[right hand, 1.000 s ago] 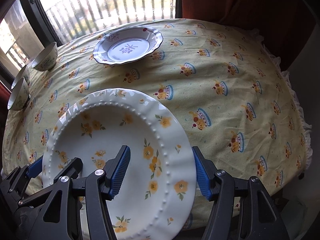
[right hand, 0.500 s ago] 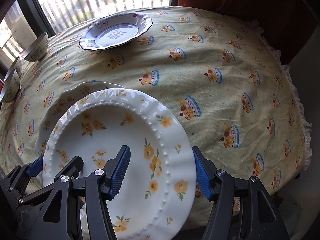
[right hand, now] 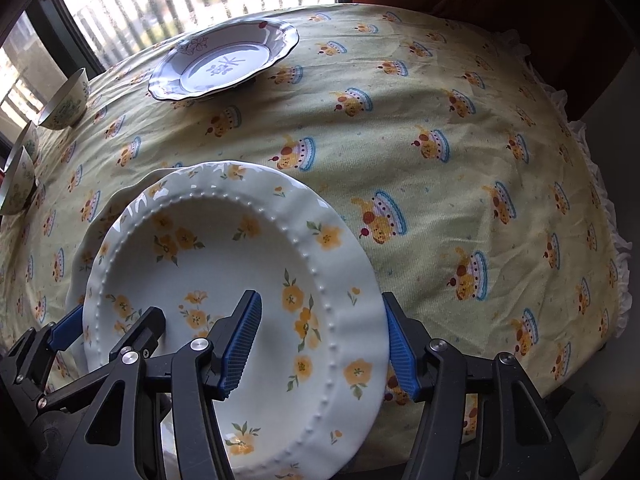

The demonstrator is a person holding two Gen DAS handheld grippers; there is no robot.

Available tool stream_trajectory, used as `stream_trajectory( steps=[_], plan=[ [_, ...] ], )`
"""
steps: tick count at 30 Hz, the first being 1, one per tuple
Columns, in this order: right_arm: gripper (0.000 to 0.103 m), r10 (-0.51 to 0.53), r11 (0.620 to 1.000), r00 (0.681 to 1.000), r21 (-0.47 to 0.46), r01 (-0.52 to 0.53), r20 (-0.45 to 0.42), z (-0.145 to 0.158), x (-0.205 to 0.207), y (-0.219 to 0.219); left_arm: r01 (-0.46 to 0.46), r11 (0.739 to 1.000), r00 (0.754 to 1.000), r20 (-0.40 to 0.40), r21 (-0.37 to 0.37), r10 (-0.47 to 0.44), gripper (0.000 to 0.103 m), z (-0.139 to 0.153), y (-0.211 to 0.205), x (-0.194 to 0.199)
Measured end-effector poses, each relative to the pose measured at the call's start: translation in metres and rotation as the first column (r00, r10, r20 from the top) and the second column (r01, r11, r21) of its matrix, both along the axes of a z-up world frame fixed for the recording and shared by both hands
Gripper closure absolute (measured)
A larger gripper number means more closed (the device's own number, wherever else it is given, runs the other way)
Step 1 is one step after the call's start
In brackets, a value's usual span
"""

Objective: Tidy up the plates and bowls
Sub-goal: 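Carry the deep plate over the flat plate and lower it on top, then open both grippers off the stacked plates and move toward the red-rimmed dish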

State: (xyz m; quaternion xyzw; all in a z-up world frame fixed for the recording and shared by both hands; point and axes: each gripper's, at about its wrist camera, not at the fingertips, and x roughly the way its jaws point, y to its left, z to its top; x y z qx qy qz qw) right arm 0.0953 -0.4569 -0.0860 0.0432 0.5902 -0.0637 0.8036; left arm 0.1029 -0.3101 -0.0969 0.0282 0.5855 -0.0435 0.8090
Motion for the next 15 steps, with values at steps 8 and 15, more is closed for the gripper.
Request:
stream_trajectory(
  steps=[8,15],
  plan=[
    [0.040,0.013,1.000,1.000,0.007,-0.013,0.013,0.000,-0.002,0.000,0.009,1.000,1.000,-0.013,0.010,-0.009,0.018,-0.001,-0.001,0.001],
    [0.056,0.020,1.000,0.998,0.006,-0.020,0.057,0.012,-0.006,-0.007,-0.012,0.999,1.000,-0.015,0.033,0.012,0.015,0.006,0.005,-0.001]
  ],
)
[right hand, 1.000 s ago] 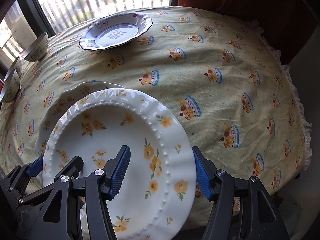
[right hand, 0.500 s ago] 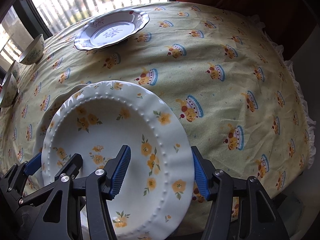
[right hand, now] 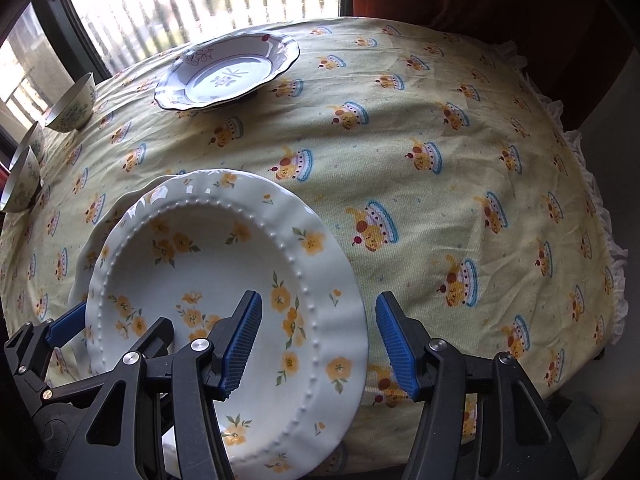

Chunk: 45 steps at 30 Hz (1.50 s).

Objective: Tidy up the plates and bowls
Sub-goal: 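Open both grippers off the stacked plates and move toward the red-rimmed dish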

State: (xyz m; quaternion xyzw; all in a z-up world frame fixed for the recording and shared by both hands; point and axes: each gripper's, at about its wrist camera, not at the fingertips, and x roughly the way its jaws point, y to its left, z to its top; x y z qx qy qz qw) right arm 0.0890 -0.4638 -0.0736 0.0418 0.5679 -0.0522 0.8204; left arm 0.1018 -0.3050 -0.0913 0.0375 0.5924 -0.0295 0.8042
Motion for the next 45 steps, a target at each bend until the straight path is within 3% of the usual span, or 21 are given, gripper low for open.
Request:
stream_trajectory(
  steps=[1,10,20,26,29,34,45],
  plan=[
    [0.060,0.011,1.000,1.000,-0.004,-0.011,0.003,0.001,0.001,0.000,-0.008,1.000,1.000,0.007,-0.001,0.008,0.015,0.002,0.002,0.000],
    [0.061,0.052,0.999,0.999,-0.005,-0.052,-0.008,-0.002,0.011,0.008,-0.061,0.998,0.997,0.050,0.025,0.059,0.015,0.018,0.013,-0.001],
    [0.061,0.102,0.995,0.995,0.005,-0.102,-0.021,-0.006,0.021,0.023,-0.100,0.994,0.995,0.032,0.038,0.098,0.015,0.018,0.024,-0.004],
    [0.057,0.076,0.997,0.997,0.001,-0.076,-0.025,-0.004,0.019,0.026,-0.066,0.997,0.997,0.036,0.034,0.064,0.015,0.022,0.027,-0.003],
    [0.041,0.073,0.997,0.997,0.008,-0.073,-0.016,0.001,0.016,0.032,-0.045,0.999,0.998,0.039,0.028,0.044,0.015,0.023,0.032,-0.001],
    [0.034,0.022,1.000,1.000,0.010,-0.022,-0.002,0.012,0.012,0.040,0.002,1.000,0.999,0.038,0.004,-0.002,0.014,0.029,0.044,0.004],
    [0.033,-0.047,0.999,0.996,0.020,0.045,0.071,0.053,0.023,0.075,0.107,0.992,0.992,0.072,-0.070,-0.102,0.015,0.061,0.070,0.033]
  ],
)
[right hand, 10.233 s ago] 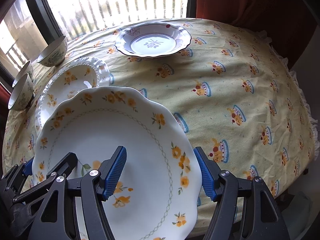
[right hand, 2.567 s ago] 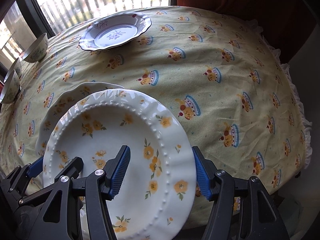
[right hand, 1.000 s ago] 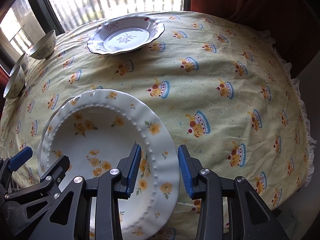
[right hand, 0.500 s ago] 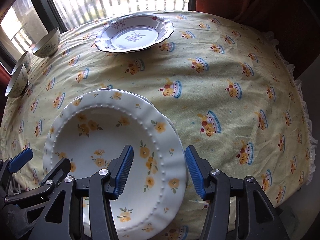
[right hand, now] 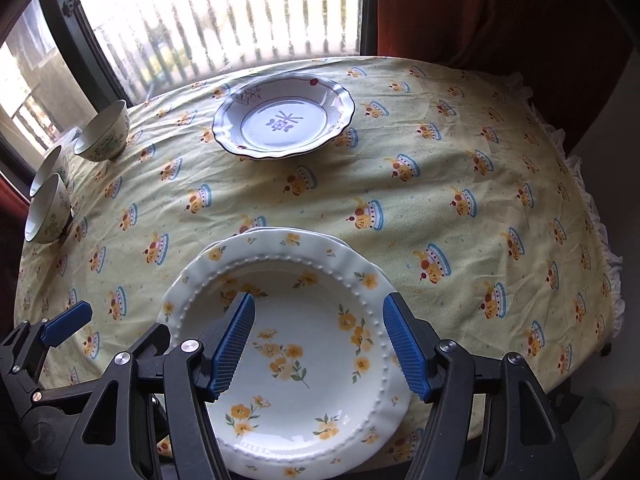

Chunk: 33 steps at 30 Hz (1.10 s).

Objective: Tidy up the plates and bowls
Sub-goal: 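Open both grippers off the stacked plates and move toward the red-rimmed dish, then close both grippers on the rim of the small red-rimmed dish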

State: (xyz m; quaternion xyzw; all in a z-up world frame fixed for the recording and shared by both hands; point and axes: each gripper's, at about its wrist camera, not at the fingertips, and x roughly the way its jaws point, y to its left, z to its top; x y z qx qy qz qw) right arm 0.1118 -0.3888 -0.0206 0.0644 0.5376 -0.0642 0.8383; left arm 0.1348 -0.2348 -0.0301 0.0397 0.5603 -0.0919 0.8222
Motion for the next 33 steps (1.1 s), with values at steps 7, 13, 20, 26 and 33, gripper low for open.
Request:
stream_trajectory(
  steps=[7,13,20,26,33],
  plan=[
    [0.033,-0.025,0.999,0.998,0.033,0.024,0.054,0.020,0.026,0.006,0.023,1.000,0.998,0.061,-0.014,-0.022,0.015,0.018,0.000,0.030],
    [0.033,-0.016,0.997,0.995,0.077,0.009,0.096,0.030,0.062,-0.009,-0.013,1.000,0.993,0.114,-0.008,0.014,0.015,0.030,-0.013,0.063],
    [0.033,0.008,0.998,0.994,0.063,-0.015,0.113,0.033,0.119,-0.036,-0.070,0.998,0.989,0.133,-0.002,0.070,0.015,0.028,-0.041,0.112],
    [0.033,0.025,0.995,0.994,0.094,-0.035,0.102,0.014,0.169,-0.060,-0.117,0.993,0.987,0.114,0.013,0.114,0.020,0.015,-0.061,0.151],
    [0.033,0.051,0.994,0.995,0.094,-0.060,0.089,-0.009,0.217,-0.075,-0.153,0.987,0.983,0.114,0.051,0.147,0.020,-0.005,-0.077,0.187]
  ],
)
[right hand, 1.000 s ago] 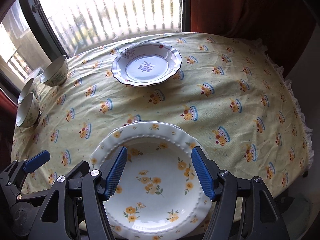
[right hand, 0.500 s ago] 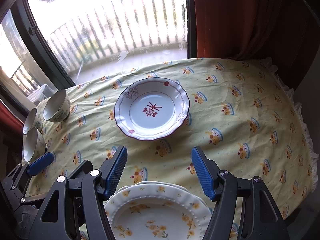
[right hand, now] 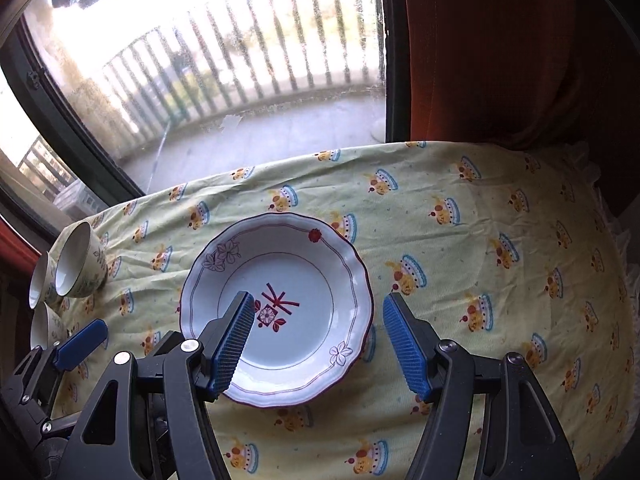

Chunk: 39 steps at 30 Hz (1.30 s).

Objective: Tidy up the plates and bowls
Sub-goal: 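Close both grippers on the rim of the small red-rimmed dish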

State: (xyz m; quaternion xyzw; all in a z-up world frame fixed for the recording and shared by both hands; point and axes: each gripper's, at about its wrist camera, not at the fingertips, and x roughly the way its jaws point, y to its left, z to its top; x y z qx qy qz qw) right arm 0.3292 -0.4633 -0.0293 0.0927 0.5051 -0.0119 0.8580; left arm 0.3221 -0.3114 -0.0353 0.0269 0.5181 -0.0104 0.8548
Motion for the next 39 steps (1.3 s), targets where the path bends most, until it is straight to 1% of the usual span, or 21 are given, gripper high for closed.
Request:
stream_trajectory(
  steps=[5,8,11,15,16,19,22,25,28,39],
  plan=[
    [0.033,0.003,1.000,1.000,0.005,-0.003,-0.024,-0.021,0.025,-0.004,-0.012,1.000,1.000,0.001,0.006,0.012,0.020,-0.020,-0.003,0.020],
    [0.033,0.008,1.000,0.999,-0.002,-0.008,-0.037,-0.034,0.034,-0.004,-0.018,1.000,1.000,-0.023,0.009,0.018,0.022,-0.034,-0.005,0.027],
    [0.033,0.013,1.000,0.998,-0.002,-0.013,-0.059,-0.046,0.039,-0.004,-0.018,1.000,0.998,-0.054,0.009,0.019,0.026,-0.048,-0.006,0.032],
    [0.033,0.014,1.000,0.996,0.003,-0.014,-0.092,-0.061,0.042,-0.004,-0.015,1.000,0.996,-0.088,-0.013,0.014,0.033,-0.062,-0.008,0.035],
    [0.035,0.016,1.000,0.995,0.009,-0.015,-0.098,-0.063,0.042,-0.004,-0.008,1.000,0.996,-0.092,-0.020,0.006,0.036,-0.063,-0.009,0.035],
    [0.039,0.015,1.000,0.995,-0.009,-0.016,-0.100,-0.066,0.042,-0.004,-0.005,1.000,0.996,-0.087,-0.008,0.004,0.036,-0.064,-0.012,0.034],
    [0.041,0.011,1.000,0.995,-0.015,-0.013,-0.098,-0.066,0.041,-0.004,-0.004,1.000,0.996,-0.091,-0.018,0.002,0.037,-0.062,-0.011,0.033],
    [0.042,0.001,1.000,0.994,0.002,-0.001,-0.107,-0.065,0.039,-0.005,-0.001,1.000,0.996,-0.094,-0.017,-0.001,0.037,-0.062,-0.009,0.030],
    [0.042,0.004,1.000,0.993,-0.005,-0.005,-0.114,-0.064,0.034,-0.001,0.001,1.000,0.995,-0.101,-0.006,-0.002,0.037,-0.062,-0.007,0.023],
    [0.041,0.021,1.000,0.987,0.011,-0.019,-0.162,-0.060,-0.008,0.016,0.014,1.000,0.990,-0.139,-0.009,-0.015,0.038,-0.059,0.012,-0.017]
  ],
)
